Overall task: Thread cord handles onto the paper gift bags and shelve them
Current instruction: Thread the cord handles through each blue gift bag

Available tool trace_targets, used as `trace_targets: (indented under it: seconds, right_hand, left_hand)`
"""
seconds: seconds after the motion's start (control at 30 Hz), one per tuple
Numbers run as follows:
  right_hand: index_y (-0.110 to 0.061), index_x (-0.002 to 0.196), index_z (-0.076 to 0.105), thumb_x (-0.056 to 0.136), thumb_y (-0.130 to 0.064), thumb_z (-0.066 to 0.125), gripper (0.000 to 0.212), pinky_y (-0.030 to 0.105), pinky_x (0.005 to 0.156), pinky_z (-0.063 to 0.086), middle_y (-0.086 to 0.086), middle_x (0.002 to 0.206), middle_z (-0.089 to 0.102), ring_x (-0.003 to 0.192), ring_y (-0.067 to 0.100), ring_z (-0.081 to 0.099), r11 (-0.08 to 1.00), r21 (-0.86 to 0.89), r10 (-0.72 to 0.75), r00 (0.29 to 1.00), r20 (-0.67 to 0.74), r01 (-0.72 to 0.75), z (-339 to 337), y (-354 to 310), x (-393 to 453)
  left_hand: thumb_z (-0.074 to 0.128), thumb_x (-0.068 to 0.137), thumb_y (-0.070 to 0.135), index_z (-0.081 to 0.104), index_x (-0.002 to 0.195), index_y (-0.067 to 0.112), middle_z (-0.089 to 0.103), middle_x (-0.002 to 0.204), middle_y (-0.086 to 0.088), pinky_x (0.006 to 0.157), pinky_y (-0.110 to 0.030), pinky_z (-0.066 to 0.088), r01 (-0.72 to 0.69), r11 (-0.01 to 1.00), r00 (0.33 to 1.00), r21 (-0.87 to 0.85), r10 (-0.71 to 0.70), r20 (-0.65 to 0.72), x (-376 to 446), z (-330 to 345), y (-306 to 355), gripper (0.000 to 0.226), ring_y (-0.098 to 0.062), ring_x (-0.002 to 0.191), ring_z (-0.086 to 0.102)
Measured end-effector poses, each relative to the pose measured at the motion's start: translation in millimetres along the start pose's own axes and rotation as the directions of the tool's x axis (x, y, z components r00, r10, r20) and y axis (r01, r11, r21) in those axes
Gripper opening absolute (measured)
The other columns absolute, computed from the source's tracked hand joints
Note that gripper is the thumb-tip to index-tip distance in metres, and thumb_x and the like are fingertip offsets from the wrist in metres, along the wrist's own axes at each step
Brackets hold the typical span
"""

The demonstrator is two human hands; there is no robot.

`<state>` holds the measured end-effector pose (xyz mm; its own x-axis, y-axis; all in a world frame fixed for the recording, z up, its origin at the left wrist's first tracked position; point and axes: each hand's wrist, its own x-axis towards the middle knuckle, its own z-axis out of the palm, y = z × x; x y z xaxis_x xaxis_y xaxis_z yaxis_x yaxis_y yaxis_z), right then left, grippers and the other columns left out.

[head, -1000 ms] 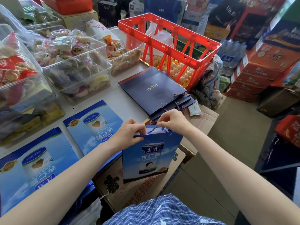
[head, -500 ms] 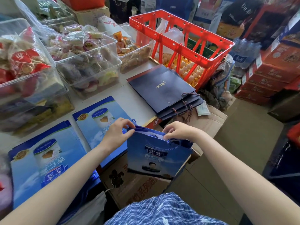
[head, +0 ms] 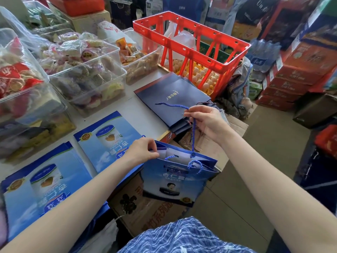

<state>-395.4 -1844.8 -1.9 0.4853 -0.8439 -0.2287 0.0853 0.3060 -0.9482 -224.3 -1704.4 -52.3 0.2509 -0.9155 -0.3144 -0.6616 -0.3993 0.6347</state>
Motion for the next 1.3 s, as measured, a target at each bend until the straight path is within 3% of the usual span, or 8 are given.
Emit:
trace_targets:
  seconds: [0.27,0.4,0.53,0.63,0.73,0.83,0.97,1.3]
  right_hand:
    - [-0.006,0.086,0.058,0.091,0.007,0.047,0.018,0.017,0.041,0.037,0.004,0.065,0.07,0.044,0.008,0.051,0.967,0.211,-0.112,0.981,-0.159,0.145,-12.1,-57.4,14.7]
    - [-0.004,0.1,0.058,0.093,0.002,0.048,0.014,0.014,0.034,0.028,0.005,0.072,0.07,0.034,0.001,0.036,0.968,-0.199,-0.187,0.97,-0.156,0.154,-13.1,-62.5,13.3]
    - [-0.007,0.1,0.068,0.087,-0.018,0.065,0.018,0.018,0.066,0.051,0.007,0.091,0.07,0.069,0.002,0.063,0.543,-0.831,0.007,0.989,0.147,0.12,-7.9,-14.7,-0.8]
    - [-0.015,0.095,0.068,0.081,-0.03,0.071,0.021,0.015,0.059,0.044,-0.009,0.079,0.061,0.067,0.002,0.057,0.356,-0.924,0.295,0.922,0.252,0.138,-2.7,30.5,-21.9]
    - [-0.009,0.092,0.07,0.082,-0.02,0.068,0.016,0.02,0.066,0.039,-0.001,0.081,0.061,0.073,0.011,0.054,0.301,-0.926,0.249,0.919,0.306,0.227,2.0,57.6,-33.5]
    - [-0.006,0.086,0.071,0.08,-0.017,0.068,0.012,0.018,0.059,0.038,0.0,0.076,0.06,0.064,0.007,0.05,0.335,-0.923,0.23,0.934,0.274,0.188,1.4,53.4,-33.4]
    - [-0.006,0.079,0.067,0.079,-0.012,0.066,0.006,0.023,0.055,0.045,0.004,0.069,0.059,0.059,0.015,0.052,0.398,-0.914,0.187,0.968,0.167,0.08,-9.3,32.4,-30.9]
    - [-0.001,0.093,0.052,0.082,0.0,0.062,0.016,0.027,0.046,0.054,0.007,0.068,0.057,0.044,0.015,0.059,0.776,-0.612,0.14,0.988,-0.071,-0.154,3.0,50.0,-56.3]
  left_hand:
    - [0.055,0.086,0.004,0.041,0.13,0.031,0.056,0.111,0.003,0.076,-0.01,0.04,-0.141,0.99,0.961,0.02,0.132,0.242,0.5,1.2,2.1,0.053,-0.011,0.1,0.054]
    - [0.054,0.088,0.004,0.045,0.128,0.031,0.056,0.105,0.007,0.068,-0.005,0.041,-0.172,0.985,0.947,0.002,0.165,0.276,2.6,2.7,5.1,0.049,-0.007,0.096,0.053]
    - [0.054,0.089,0.005,0.044,0.131,0.03,0.059,0.109,0.002,0.081,-0.011,0.041,-0.195,0.981,0.942,0.003,0.187,0.278,2.0,5.1,8.0,0.05,-0.011,0.101,0.055]
    - [0.056,0.089,0.009,0.035,0.138,0.031,0.058,0.107,0.001,0.075,-0.007,0.039,-0.197,0.98,0.952,0.014,0.188,0.242,-1.8,5.5,6.5,0.057,-0.009,0.096,0.055]
    - [0.058,0.089,0.011,0.037,0.136,0.029,0.057,0.101,0.004,0.067,0.002,0.038,-0.184,0.982,0.968,-0.041,0.189,0.167,-7.2,5.8,5.5,0.054,-0.007,0.092,0.054]
    - [0.065,0.085,0.016,0.055,0.119,0.024,0.06,0.101,0.001,0.08,-0.014,0.044,-0.276,0.958,0.953,0.078,0.284,-0.111,-12.9,6.0,3.9,0.037,-0.014,0.096,0.055]
    - [0.067,0.077,0.02,0.07,0.097,0.021,0.058,0.091,-0.002,0.076,-0.032,0.04,-0.462,0.835,0.775,0.299,0.544,-0.32,-10.1,7.2,13.8,0.02,-0.021,0.085,0.055]
    - [0.062,0.087,0.015,0.071,0.096,0.019,0.056,0.085,0.005,0.07,-0.018,0.043,-0.38,0.921,0.888,-0.088,0.337,-0.312,3.4,25.7,45.1,0.013,-0.004,0.069,0.053]
